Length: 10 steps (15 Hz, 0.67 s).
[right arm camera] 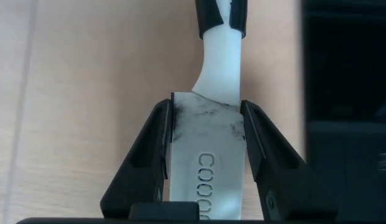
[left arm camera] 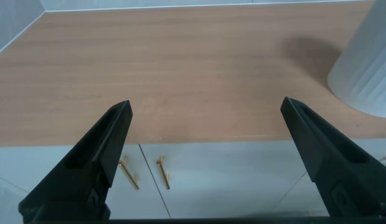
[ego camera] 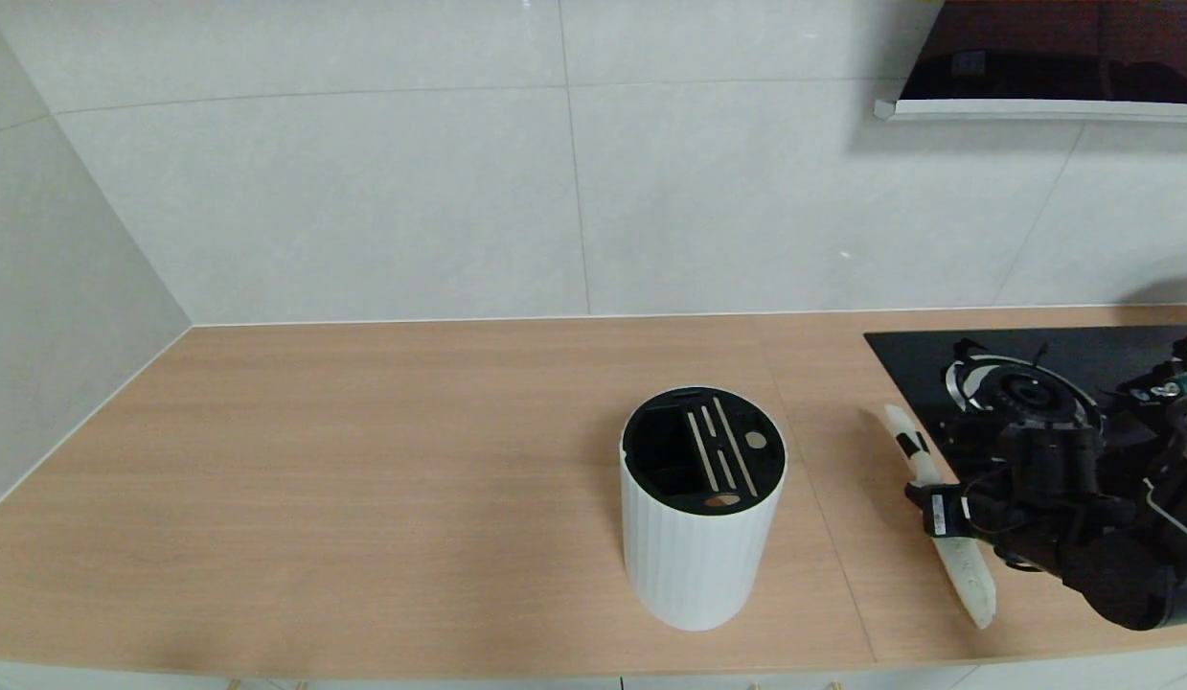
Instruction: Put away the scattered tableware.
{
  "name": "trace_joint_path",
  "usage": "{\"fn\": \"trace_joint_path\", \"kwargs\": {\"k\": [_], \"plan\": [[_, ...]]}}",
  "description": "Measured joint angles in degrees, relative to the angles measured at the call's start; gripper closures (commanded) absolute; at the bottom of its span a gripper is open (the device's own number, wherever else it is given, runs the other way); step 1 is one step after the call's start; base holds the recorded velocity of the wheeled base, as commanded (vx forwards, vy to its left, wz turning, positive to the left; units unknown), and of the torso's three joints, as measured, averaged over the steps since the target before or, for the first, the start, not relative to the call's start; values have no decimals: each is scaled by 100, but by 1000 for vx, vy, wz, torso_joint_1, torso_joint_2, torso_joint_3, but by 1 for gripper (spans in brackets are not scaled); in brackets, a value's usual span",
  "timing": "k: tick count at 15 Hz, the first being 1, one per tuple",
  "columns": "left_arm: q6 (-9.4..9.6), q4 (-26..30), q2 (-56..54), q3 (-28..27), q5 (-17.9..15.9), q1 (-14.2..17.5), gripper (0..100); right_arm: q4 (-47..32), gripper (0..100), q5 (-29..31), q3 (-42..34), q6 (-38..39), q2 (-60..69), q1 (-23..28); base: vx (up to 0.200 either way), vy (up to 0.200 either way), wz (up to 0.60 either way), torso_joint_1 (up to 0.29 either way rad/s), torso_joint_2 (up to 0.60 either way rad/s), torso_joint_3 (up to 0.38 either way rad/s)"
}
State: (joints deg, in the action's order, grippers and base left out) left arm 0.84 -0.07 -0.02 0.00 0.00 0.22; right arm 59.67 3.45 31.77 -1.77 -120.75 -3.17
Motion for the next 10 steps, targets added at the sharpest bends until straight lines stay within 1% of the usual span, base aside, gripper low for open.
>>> {"fn": "trace_joint_path", "kwargs": {"k": [3, 5, 7, 9, 10], "plan": [[35, 2, 0, 0, -7, 2, 0, 13, 100, -9, -33, 24, 591, -5, 0, 0, 0, 0, 0, 0], [105, 5, 0, 0, -10, 2, 0, 11, 100, -12, -49, 76, 1036, -41, 0, 0, 0, 0, 0, 0], [116, 2, 0, 0, -10, 2, 0, 16, 100, -34, -82, 90, 1446, -82, 0, 0, 0, 0, 0, 0], [121, -15, 0, -40, -44, 2, 0, 45, 100, -145, -182, 88, 1860, -93, 0, 0, 0, 0, 0, 0], [121, -30, 0, -179, -115, 2, 0, 54, 100, -285, -223, 84, 2072, -96, 0, 0, 0, 0, 0, 0]]}}
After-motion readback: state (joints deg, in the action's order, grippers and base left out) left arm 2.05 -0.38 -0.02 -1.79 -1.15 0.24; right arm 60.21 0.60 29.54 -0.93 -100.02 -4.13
